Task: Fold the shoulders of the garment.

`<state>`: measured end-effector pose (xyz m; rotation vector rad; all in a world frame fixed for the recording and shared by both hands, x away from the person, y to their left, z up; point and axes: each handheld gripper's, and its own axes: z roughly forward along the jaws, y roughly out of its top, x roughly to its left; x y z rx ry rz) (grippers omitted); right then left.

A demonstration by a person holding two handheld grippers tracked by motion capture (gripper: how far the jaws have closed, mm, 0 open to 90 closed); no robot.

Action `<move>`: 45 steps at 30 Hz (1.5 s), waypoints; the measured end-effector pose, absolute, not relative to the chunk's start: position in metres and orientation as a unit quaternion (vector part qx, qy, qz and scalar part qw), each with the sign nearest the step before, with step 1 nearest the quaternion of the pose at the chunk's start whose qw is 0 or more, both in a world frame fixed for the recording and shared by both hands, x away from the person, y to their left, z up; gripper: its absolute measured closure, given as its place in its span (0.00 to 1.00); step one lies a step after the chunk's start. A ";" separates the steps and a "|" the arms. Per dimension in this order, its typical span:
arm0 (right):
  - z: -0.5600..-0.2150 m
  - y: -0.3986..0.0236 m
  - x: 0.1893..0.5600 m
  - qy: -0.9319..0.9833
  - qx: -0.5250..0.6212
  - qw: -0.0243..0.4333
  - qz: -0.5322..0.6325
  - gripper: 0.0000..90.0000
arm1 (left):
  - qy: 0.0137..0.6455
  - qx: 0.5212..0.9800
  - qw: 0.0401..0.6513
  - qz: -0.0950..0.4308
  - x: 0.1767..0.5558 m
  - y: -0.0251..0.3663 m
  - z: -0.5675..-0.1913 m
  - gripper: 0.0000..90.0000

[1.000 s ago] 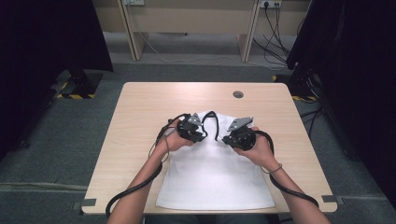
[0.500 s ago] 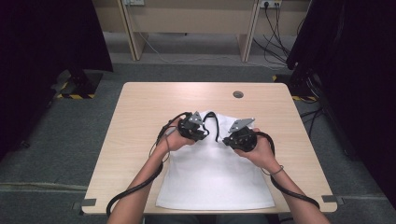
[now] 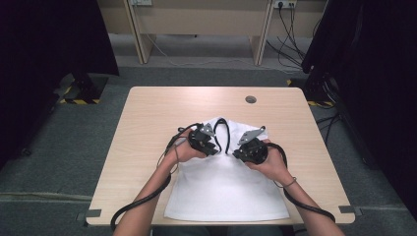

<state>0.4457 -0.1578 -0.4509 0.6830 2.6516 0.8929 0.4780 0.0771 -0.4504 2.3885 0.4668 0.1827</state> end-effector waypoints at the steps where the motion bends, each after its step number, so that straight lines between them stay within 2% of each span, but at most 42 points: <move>1: -0.450 -0.159 0.446 0.912 0.238 0.128 0.310 0.88 | 0.182 0.919 0.344 0.071 0.478 0.080 -0.449 0.75; 7: -0.441 -0.164 0.450 0.893 0.263 0.131 0.340 0.79 | 0.180 0.919 0.341 0.084 0.477 0.077 -0.445 0.70; 11: -0.443 -0.161 0.451 0.895 0.265 0.137 0.331 0.77 | 0.171 0.928 0.319 0.082 0.480 0.066 -0.455 0.69; 13: -0.446 -0.160 0.452 0.897 0.266 0.135 0.328 0.77 | 0.172 0.930 0.313 0.083 0.482 0.065 -0.459 0.71; 19: -0.458 -0.157 0.453 0.903 0.265 0.119 0.315 0.82 | 0.171 0.931 0.313 0.078 0.482 0.066 -0.460 0.90; 23: -0.461 -0.156 0.452 0.903 0.265 0.116 0.318 0.83 | 0.162 0.933 0.311 0.083 0.480 0.071 -0.456 0.93; 29: -0.461 -0.156 0.453 0.904 0.266 0.115 0.313 0.83 | 0.163 0.931 0.316 0.087 0.476 0.080 -0.448 0.93; 34: -0.462 -0.156 0.453 0.904 0.266 0.117 0.314 0.79 | 0.169 0.930 0.319 0.074 0.476 0.078 -0.455 0.82; 41: -0.456 -0.161 0.453 0.893 0.279 0.129 0.328 0.66 | 0.197 0.908 0.359 0.085 0.473 0.081 -0.454 0.58; 45: -0.455 -0.167 0.455 0.885 0.294 0.130 0.338 0.62 | 0.222 0.895 0.374 0.099 0.470 0.086 -0.449 0.45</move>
